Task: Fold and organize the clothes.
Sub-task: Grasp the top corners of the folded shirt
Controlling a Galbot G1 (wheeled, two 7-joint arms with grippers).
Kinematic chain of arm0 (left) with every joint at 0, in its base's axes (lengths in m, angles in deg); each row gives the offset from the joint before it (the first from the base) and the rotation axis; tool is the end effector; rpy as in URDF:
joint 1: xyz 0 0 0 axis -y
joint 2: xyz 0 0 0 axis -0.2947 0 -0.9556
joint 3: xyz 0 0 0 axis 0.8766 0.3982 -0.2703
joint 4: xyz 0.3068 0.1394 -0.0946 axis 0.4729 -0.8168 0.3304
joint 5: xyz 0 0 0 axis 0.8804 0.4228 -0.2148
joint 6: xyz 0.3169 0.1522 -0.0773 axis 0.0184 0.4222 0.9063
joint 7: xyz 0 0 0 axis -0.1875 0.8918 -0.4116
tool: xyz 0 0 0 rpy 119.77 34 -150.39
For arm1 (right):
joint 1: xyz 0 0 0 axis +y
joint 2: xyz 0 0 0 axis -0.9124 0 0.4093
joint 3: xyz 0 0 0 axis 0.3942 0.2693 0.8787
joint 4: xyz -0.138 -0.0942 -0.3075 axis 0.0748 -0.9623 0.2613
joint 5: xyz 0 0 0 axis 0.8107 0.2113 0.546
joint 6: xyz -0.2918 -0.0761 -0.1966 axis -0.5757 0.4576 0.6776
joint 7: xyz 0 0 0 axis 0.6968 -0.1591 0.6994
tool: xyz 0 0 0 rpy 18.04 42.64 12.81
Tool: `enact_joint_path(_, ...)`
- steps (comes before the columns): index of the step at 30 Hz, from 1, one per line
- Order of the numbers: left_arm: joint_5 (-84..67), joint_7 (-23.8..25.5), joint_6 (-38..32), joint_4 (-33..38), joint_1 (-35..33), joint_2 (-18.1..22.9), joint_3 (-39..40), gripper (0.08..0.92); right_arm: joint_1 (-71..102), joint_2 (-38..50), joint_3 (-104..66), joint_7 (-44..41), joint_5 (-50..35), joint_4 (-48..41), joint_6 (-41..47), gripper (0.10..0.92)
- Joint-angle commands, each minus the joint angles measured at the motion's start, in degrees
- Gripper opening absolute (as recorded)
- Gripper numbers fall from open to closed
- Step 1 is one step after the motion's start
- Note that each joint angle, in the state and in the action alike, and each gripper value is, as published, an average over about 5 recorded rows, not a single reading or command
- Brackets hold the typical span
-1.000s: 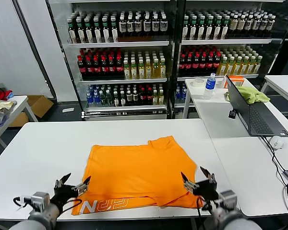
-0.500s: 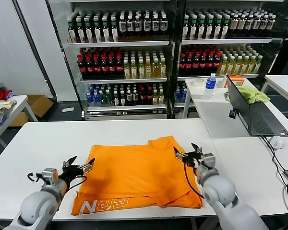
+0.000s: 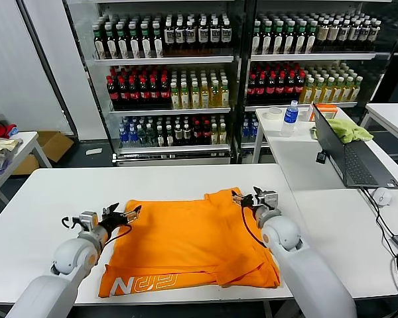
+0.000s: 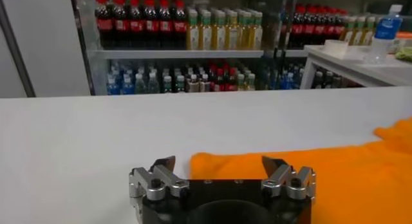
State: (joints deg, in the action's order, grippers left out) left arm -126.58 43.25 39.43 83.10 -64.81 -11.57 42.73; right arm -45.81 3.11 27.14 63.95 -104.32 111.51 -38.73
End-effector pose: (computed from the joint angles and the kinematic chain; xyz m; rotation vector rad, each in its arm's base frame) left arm 0.3930 0.1339 -0.3078 -0.2485 -2.6777 0.0047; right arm 0.4601 0.0099 -0.2868 0.2526 -2.6985 -0.0023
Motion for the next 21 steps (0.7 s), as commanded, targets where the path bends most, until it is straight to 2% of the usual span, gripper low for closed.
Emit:
enact_joint_path(1, 0.6, 1.2, -0.8, -10.7, 8.2, 0.1, 4.8, 0.823, -4.3, -3.5, 1.1, -0.3, 0.3, -9.9, -1.6, 0.823)
enact_joint_path(18, 1.6, 1.2, -1.6, -12.5, 8.6, 0.9, 5.3, 0.823, -5.6, -5.3, 1.8, -0.7, 1.6, -13.1, -2.4, 0.822)
enact_joint_path(21, 1.7, 1.5, -1.7, -12.4, 8.4, 0.9, 5.4, 0.823, -5.7, -5.6, 1.6, -0.6, 1.2, -13.4, -2.3, 0.796)
